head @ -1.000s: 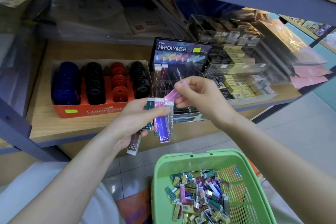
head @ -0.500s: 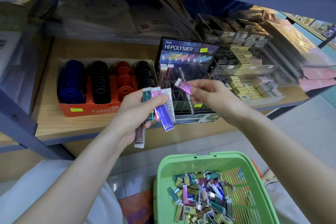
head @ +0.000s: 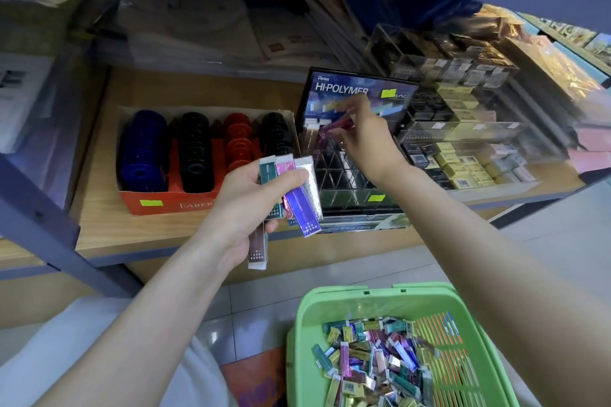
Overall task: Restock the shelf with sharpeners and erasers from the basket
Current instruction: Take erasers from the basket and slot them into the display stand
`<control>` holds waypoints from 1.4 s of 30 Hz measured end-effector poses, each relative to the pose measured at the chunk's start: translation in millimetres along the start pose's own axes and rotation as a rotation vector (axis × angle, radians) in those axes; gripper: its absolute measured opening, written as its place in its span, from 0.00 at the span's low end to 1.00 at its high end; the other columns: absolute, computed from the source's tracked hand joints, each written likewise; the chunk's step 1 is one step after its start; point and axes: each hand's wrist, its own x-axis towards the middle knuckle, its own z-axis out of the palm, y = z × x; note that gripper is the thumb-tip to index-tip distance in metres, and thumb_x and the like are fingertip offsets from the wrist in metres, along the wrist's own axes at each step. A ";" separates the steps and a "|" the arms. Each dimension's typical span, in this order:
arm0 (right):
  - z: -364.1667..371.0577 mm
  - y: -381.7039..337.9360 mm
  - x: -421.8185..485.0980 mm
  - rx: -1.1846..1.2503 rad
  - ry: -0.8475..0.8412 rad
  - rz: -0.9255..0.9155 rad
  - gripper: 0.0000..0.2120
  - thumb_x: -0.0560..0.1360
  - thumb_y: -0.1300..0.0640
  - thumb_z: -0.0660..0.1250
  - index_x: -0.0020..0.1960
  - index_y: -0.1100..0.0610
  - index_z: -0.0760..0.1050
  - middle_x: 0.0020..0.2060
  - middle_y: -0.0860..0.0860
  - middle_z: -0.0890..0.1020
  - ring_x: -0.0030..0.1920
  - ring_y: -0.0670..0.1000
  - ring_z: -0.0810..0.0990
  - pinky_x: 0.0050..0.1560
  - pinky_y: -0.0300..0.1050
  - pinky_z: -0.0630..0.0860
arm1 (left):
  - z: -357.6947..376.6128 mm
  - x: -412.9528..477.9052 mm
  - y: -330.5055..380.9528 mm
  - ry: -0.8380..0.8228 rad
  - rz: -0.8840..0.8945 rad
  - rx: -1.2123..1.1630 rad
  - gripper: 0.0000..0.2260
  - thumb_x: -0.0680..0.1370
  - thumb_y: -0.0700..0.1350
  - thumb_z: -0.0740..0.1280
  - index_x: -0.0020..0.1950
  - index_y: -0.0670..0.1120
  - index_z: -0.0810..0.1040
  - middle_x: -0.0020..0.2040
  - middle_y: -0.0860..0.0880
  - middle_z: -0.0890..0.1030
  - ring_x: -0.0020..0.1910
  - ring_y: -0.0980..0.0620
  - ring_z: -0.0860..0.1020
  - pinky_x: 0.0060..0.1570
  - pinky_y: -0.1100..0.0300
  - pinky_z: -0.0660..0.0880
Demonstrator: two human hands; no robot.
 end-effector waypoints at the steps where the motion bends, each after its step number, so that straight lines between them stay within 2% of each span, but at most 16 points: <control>1: -0.2 2.0 1.1 -0.042 -0.032 -0.025 0.13 0.76 0.71 0.60 0.60 0.64 0.65 0.46 0.53 0.75 0.44 0.50 0.75 0.42 0.36 0.67 | -0.6 0.4 0.0 -0.002 0.001 -0.003 0.02 0.75 0.44 0.70 0.44 0.47 0.79 0.30 0.50 0.80 0.24 0.56 0.71 0.18 0.67 0.61; 5: -8.1 6.2 6.9 -0.231 -0.153 -0.116 0.14 0.76 0.73 0.55 0.60 0.63 0.63 0.46 0.54 0.75 0.43 0.51 0.75 0.41 0.41 0.68 | -1.8 1.5 0.5 -0.005 -0.004 -0.012 0.02 0.75 0.44 0.70 0.44 0.46 0.79 0.29 0.50 0.79 0.24 0.57 0.70 0.18 0.67 0.61; 8: -14.3 5.8 15.2 -0.267 -0.190 -0.176 0.09 0.78 0.69 0.57 0.56 0.61 0.68 0.48 0.56 0.78 0.44 0.51 0.77 0.40 0.43 0.69 | -1.6 2.9 0.5 0.006 -0.009 -0.022 0.02 0.74 0.44 0.71 0.44 0.46 0.79 0.29 0.50 0.79 0.24 0.56 0.70 0.18 0.67 0.61; 10: -14.0 2.4 16.9 -0.270 -0.168 -0.210 0.09 0.78 0.64 0.62 0.58 0.60 0.69 0.48 0.58 0.81 0.47 0.57 0.80 0.46 0.49 0.74 | -0.8 4.1 0.2 0.013 -0.009 -0.030 0.02 0.74 0.44 0.71 0.42 0.47 0.79 0.29 0.50 0.79 0.24 0.56 0.70 0.18 0.67 0.61; 12: -12.5 0.6 16.6 -0.263 -0.122 -0.210 0.13 0.76 0.61 0.67 0.58 0.61 0.70 0.45 0.58 0.81 0.44 0.58 0.79 0.45 0.50 0.75 | 0.4 4.8 0.5 0.018 -0.007 -0.034 0.03 0.74 0.44 0.71 0.41 0.47 0.79 0.30 0.50 0.79 0.25 0.56 0.70 0.18 0.67 0.61; 15: -8.1 0.7 15.5 -0.198 -0.062 -0.199 0.09 0.71 0.62 0.73 0.49 0.62 0.75 0.41 0.52 0.78 0.40 0.52 0.75 0.43 0.46 0.73 | 1.9 4.7 0.7 0.016 -0.003 -0.039 0.03 0.74 0.43 0.71 0.41 0.47 0.79 0.30 0.49 0.79 0.24 0.56 0.70 0.18 0.67 0.60; 19: 2.0 2.0 8.5 -0.278 -0.070 -0.218 0.07 0.71 0.64 0.71 0.48 0.61 0.75 0.45 0.53 0.78 0.44 0.57 0.78 0.43 0.51 0.75 | 4.1 4.1 1.0 0.022 -0.001 -0.047 0.03 0.74 0.43 0.71 0.41 0.46 0.79 0.30 0.49 0.79 0.24 0.56 0.70 0.18 0.67 0.60; 23: 8.5 5.3 10.8 -0.278 0.020 -0.139 0.15 0.69 0.64 0.73 0.52 0.60 0.72 0.51 0.57 0.76 0.44 0.60 0.78 0.43 0.56 0.75 | 7.7 2.9 1.6 0.013 0.006 -0.043 0.02 0.74 0.43 0.70 0.42 0.46 0.79 0.30 0.49 0.79 0.25 0.56 0.70 0.18 0.67 0.60; 27: 4.8 2.5 7.9 -0.320 0.049 -0.138 0.11 0.73 0.63 0.69 0.54 0.61 0.74 0.52 0.56 0.77 0.50 0.59 0.77 0.45 0.51 0.74 | 11.7 2.9 1.6 0.020 -0.001 -0.047 0.02 0.74 0.43 0.71 0.42 0.47 0.79 0.31 0.49 0.80 0.25 0.56 0.71 0.19 0.67 0.61; 29: -1.9 -7.7 -3.7 -0.240 0.108 -0.151 0.07 0.77 0.60 0.66 0.53 0.62 0.75 0.51 0.57 0.77 0.50 0.55 0.76 0.45 0.45 0.71 | 13.2 4.0 1.2 0.032 -0.001 -0.056 0.02 0.74 0.43 0.71 0.42 0.47 0.80 0.31 0.49 0.80 0.26 0.56 0.70 0.19 0.67 0.61; 31: -9.9 -23.8 -22.4 -0.038 0.091 -0.055 0.09 0.80 0.55 0.61 0.49 0.61 0.75 0.45 0.54 0.79 0.43 0.50 0.76 0.43 0.40 0.70 | 14.6 5.4 0.3 0.048 0.003 -0.062 0.02 0.74 0.43 0.71 0.42 0.47 0.80 0.31 0.49 0.80 0.25 0.56 0.70 0.18 0.67 0.60; 34: -16.2 -42.1 -59.2 0.242 -0.164 0.084 0.11 0.80 0.51 0.60 0.45 0.56 0.75 0.35 0.52 0.80 0.35 0.46 0.77 0.40 0.43 0.73 | 17.4 5.9 -0.1 0.058 0.005 -0.058 0.01 0.73 0.43 0.72 0.42 0.48 0.81 0.31 0.49 0.80 0.25 0.56 0.70 0.19 0.66 0.60; 36: -15.7 -43.3 -75.7 0.379 -0.262 0.103 0.06 0.78 0.53 0.63 0.45 0.53 0.76 0.36 0.55 0.80 0.36 0.48 0.76 0.38 0.44 0.73 | 19.8 4.5 -0.6 0.050 0.004 -0.051 0.01 0.74 0.44 0.72 0.44 0.48 0.81 0.32 0.49 0.79 0.26 0.55 0.71 0.19 0.67 0.60; 38: -16.8 -38.9 -81.0 0.513 -0.265 0.145 0.03 0.77 0.57 0.65 0.45 0.52 0.76 0.36 0.53 0.81 0.37 0.48 0.78 0.37 0.38 0.73 | 22.4 2.2 -1.3 0.038 0.012 -0.050 0.01 0.74 0.44 0.71 0.45 0.47 0.81 0.31 0.49 0.78 0.27 0.55 0.71 0.20 0.67 0.61; 40: -20.0 -35.4 -82.4 0.590 -0.254 0.192 0.03 0.77 0.60 0.65 0.44 0.55 0.75 0.36 0.54 0.81 0.36 0.48 0.79 0.37 0.38 0.75 | 24.5 -0.3 -1.0 0.031 0.021 -0.058 0.02 0.74 0.44 0.71 0.44 0.47 0.81 0.34 0.47 0.79 0.28 0.55 0.71 0.20 0.67 0.61; 42: -25.8 -32.0 -84.7 0.634 -0.226 0.234 0.03 0.76 0.63 0.65 0.45 0.59 0.72 0.39 0.60 0.81 0.37 0.50 0.81 0.39 0.41 0.79 | 25.0 -0.9 -0.1 0.054 0.021 -0.064 0.02 0.74 0.45 0.71 0.44 0.47 0.80 0.37 0.47 0.83 0.28 0.56 0.73 0.20 0.67 0.62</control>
